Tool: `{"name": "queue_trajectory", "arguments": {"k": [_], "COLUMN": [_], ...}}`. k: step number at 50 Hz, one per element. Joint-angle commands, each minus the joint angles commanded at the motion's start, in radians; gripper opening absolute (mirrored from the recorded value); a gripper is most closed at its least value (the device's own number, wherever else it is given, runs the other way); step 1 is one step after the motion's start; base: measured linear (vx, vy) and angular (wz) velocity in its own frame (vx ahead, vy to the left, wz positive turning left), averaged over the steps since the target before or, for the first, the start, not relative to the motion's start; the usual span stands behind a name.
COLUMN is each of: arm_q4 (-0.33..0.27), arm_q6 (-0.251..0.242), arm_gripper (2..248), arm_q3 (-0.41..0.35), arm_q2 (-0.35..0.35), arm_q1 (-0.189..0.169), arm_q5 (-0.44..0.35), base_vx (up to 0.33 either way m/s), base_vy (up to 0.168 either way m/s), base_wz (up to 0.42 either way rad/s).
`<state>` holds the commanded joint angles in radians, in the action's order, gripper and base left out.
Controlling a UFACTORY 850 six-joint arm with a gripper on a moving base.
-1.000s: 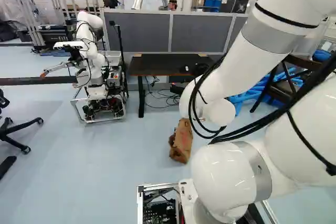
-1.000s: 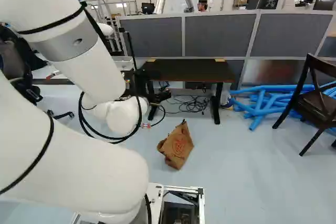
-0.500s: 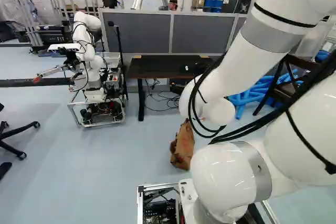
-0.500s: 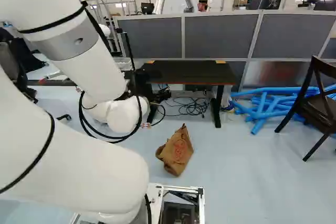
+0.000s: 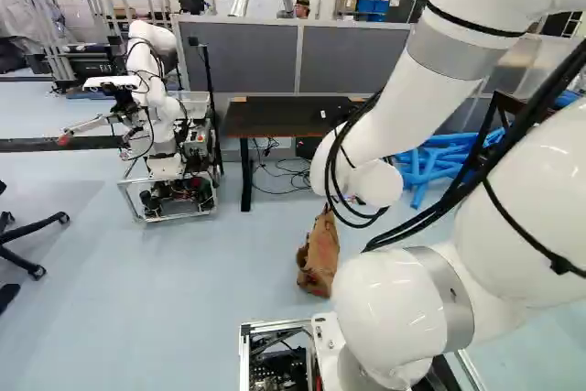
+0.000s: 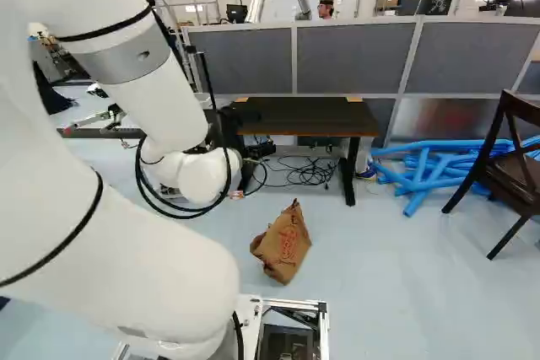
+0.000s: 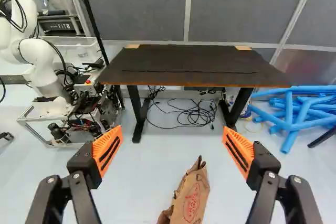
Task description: Pick up the bag on the ground and place it on the table
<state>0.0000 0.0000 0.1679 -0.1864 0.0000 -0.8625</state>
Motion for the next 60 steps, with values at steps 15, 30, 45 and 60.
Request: {"name": "queue_trajectory", "arguments": {"k": [15,30,45,60], "arm_q4": [0.0,0.0,0.006,0.035], "arm_q6": [0.0,0.0,0.0,0.0], "arm_gripper": [247,247,247,247], "arm_q3": [0.063,0.134,0.205,0.273], "arm_q2": [0.069,0.142,0.241,0.343], "arm_q1": [0.0,0.0,0.0,0.0], "arm_q5": [0.025,0.058,0.09,0.123], "base_vx": [0.0,0.0,0.0,0.0], "base_vy": [0.0,0.0,0.0,0.0], "base_wz": [0.0,0.0,0.0,0.0]}}
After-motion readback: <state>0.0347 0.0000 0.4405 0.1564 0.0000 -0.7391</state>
